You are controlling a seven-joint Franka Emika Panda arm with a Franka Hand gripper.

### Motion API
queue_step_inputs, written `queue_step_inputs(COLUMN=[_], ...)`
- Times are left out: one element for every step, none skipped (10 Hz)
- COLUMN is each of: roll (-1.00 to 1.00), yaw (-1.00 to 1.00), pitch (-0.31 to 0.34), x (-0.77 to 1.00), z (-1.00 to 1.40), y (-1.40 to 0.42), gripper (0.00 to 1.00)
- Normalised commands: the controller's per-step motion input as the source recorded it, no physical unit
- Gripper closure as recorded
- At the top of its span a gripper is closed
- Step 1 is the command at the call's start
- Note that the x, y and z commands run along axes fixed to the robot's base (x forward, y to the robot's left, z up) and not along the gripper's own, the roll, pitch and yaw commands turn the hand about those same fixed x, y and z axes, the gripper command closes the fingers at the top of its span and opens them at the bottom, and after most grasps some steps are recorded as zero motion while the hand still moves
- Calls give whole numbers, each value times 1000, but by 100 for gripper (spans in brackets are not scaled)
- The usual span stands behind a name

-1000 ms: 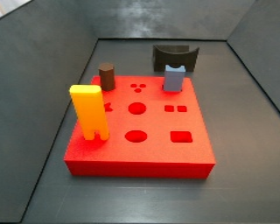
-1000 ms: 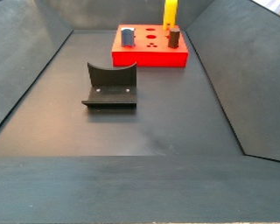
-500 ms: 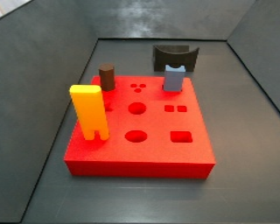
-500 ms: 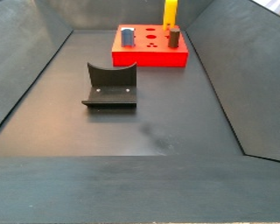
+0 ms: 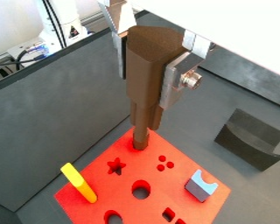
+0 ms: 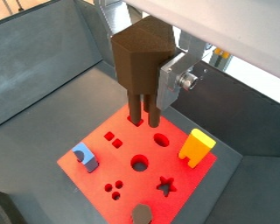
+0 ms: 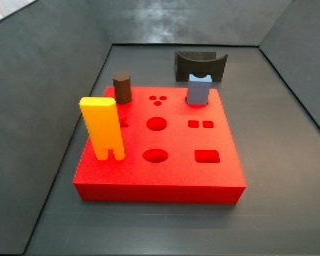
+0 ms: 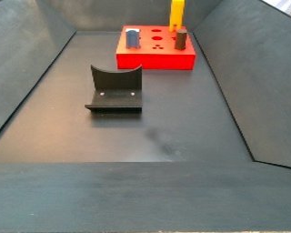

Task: Pick up the 3 prong object. Move up. Move to above the board. Insert the 3 prong object.
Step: Insert the 3 prong object.

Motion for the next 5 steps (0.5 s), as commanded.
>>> queue_step_inputs(roll=[0, 0, 16, 50, 57], yaw=[0, 0, 0, 0, 0], pitch=[0, 0, -13, -33, -46], x=[0, -14, -43, -60, -43], z=[-66, -129, -189, -269, -351], y=[0, 0, 0, 0, 0], gripper=[100, 100, 100, 100, 100])
